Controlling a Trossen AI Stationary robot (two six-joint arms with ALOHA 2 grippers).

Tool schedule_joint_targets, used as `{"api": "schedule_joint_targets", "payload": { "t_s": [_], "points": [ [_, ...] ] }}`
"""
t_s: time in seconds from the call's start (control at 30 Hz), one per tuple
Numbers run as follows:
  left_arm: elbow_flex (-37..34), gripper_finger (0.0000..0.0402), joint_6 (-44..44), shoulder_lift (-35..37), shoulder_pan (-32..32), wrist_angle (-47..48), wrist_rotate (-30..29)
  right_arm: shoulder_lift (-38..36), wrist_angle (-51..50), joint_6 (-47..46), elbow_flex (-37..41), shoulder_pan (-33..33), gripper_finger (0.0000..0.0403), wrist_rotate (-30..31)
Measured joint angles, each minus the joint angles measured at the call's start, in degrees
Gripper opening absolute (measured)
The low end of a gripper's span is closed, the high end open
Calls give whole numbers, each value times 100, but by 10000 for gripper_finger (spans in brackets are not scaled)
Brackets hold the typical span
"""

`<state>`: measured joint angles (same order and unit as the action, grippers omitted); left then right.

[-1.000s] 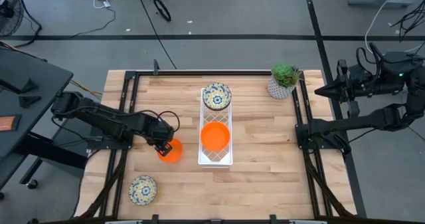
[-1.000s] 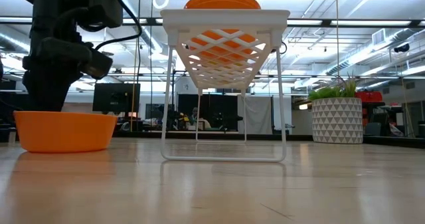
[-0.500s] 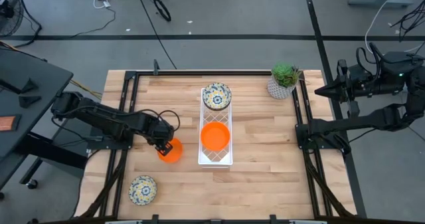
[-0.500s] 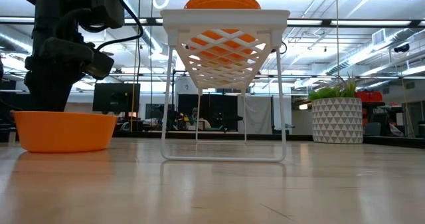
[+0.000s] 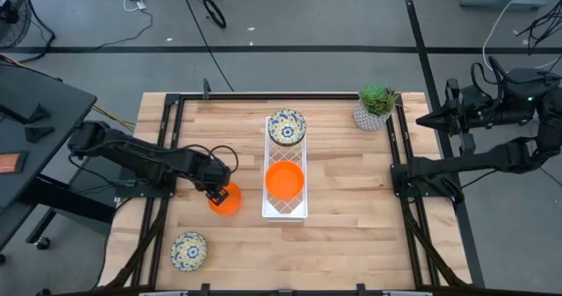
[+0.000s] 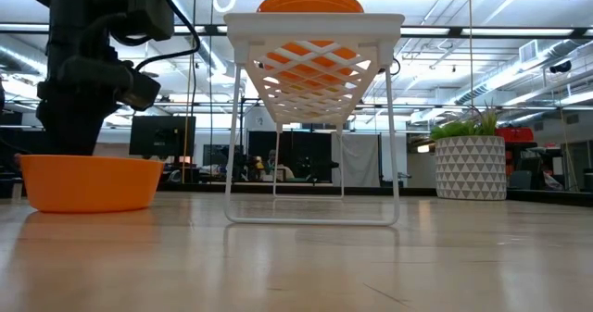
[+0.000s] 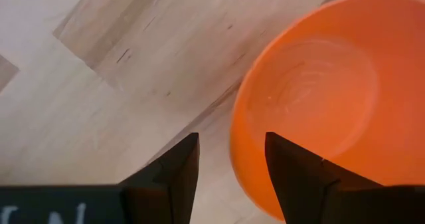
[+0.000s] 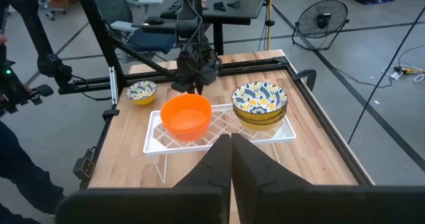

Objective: Pick & Place Mini bowls
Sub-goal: Stack the orange bowl on top of the orange bowls on the shelf

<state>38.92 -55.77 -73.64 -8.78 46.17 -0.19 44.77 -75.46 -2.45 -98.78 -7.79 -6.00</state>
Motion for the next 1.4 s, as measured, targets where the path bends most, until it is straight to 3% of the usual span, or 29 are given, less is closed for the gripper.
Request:
{"api": "schedule_joint_targets", "payload": {
  "t_s": [0.43, 1.1, 1.4],
  "points": [
    [0, 172, 58, -213, 0, -9, -19, -1, 1, 1, 0, 0, 11, -1],
    [7, 11, 96, -181, 0, -25, -102, -1, 1, 1, 0, 0, 11, -1],
    [9, 6, 164, -147, 0, -20, -141, -1, 0, 0, 0, 0, 11, -2]
  ]
}}
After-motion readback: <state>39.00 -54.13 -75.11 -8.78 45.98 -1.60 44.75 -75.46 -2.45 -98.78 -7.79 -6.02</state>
